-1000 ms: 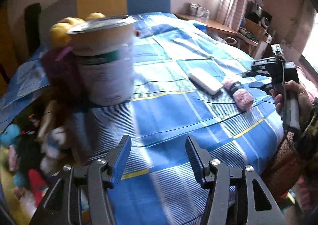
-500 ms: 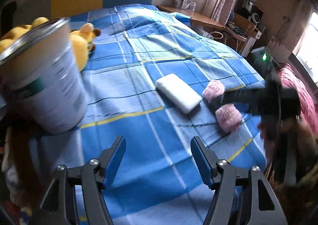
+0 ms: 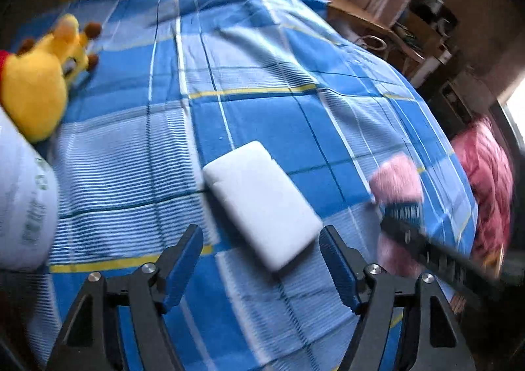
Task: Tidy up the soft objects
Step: 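Grasp the pink dishcloth with the right tool while the left tool grasps the white sponge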
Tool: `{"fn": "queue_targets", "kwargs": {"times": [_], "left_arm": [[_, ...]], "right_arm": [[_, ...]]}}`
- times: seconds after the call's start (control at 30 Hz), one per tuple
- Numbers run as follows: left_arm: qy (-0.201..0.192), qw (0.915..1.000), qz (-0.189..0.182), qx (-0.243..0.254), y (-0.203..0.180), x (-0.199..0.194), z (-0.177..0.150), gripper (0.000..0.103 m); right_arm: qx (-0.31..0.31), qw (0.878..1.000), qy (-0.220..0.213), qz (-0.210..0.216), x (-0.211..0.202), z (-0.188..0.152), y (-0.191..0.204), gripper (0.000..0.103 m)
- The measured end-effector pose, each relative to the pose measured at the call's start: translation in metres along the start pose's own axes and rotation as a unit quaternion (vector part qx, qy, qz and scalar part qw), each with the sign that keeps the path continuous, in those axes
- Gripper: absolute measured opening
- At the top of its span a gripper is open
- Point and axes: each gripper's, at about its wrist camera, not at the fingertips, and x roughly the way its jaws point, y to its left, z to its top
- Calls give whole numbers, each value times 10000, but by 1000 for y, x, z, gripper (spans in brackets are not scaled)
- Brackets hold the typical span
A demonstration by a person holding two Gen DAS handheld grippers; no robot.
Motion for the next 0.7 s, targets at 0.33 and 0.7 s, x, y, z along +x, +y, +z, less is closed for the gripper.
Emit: {"fn": "queue_targets", "kwargs": {"times": [0.33, 0.7], "left_arm": [[216, 9974, 677, -70, -24, 40, 31, 83], [-460, 9954, 431, 716, -6, 2, -10, 57]], "right_arm": [[7, 9998, 10, 190, 1, 0, 0, 34], [-289, 9989, 347, 84, 15, -7, 11, 34]]}}
